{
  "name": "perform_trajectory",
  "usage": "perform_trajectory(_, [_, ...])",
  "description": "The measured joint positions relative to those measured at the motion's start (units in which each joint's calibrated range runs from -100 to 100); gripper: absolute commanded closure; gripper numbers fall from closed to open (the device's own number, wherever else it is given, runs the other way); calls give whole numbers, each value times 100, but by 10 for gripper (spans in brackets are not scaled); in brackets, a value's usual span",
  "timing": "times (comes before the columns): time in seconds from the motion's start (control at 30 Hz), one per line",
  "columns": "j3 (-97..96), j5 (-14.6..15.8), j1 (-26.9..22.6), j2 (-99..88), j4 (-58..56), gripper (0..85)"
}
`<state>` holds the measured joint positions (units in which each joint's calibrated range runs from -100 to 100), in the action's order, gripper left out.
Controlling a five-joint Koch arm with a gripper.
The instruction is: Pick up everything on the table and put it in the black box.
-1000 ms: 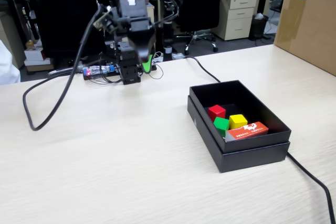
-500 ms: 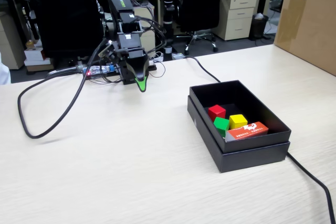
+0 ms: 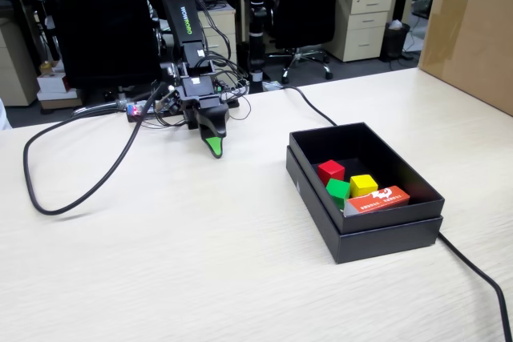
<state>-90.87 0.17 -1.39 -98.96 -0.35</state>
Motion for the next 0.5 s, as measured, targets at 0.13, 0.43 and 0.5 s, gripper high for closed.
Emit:
perform_trajectory(0.13, [-502,-83,-10,-39,650,348])
perform_trajectory(0.43, [-557,-98,-54,181,782,352])
perform_trajectory(0.5, [-557,-98,-49,259,844,352])
